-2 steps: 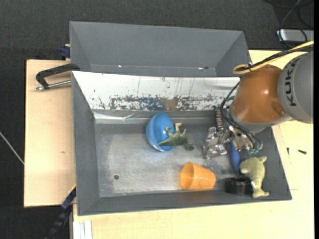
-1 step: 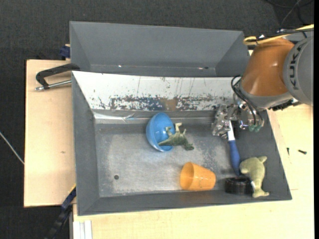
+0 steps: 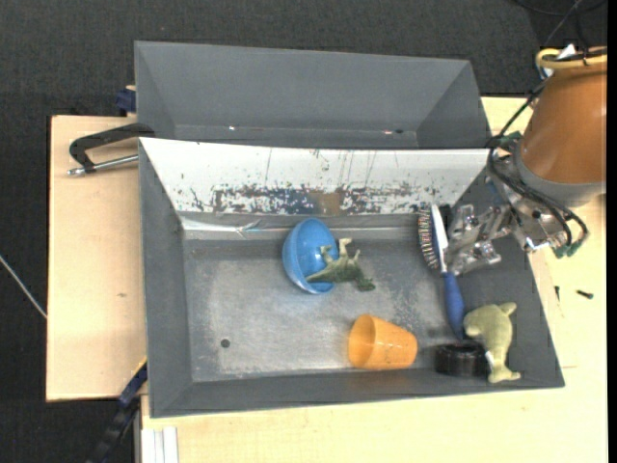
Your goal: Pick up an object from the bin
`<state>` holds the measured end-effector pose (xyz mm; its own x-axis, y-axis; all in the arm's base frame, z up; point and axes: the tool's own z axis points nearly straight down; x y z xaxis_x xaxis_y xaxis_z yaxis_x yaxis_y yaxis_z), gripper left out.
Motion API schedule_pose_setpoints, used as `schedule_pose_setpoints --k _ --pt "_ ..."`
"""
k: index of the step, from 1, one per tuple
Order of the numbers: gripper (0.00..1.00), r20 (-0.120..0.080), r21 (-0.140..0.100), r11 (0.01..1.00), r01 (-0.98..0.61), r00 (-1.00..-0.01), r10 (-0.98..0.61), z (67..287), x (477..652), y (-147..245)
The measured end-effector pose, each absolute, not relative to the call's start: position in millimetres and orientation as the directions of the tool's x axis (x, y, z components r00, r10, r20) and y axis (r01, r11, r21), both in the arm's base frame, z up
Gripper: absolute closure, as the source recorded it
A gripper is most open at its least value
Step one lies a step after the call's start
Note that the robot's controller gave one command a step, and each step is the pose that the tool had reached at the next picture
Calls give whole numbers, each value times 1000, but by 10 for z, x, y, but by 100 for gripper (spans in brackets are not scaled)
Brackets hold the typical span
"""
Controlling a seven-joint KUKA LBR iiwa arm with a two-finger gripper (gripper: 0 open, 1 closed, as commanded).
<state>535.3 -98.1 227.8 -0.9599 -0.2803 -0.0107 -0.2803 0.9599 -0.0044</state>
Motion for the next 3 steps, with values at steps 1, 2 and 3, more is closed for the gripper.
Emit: schedule_pose_setpoints --k 1,2,3 --pt "100 1 1 877 -480 -877 -480 2159 4923 -989" --pt "100 -2 0 521 -854 -521 -854 1971 5024 -828" --pt "0 -2 0 523 -853 -523 -853 1976 5025 -831"
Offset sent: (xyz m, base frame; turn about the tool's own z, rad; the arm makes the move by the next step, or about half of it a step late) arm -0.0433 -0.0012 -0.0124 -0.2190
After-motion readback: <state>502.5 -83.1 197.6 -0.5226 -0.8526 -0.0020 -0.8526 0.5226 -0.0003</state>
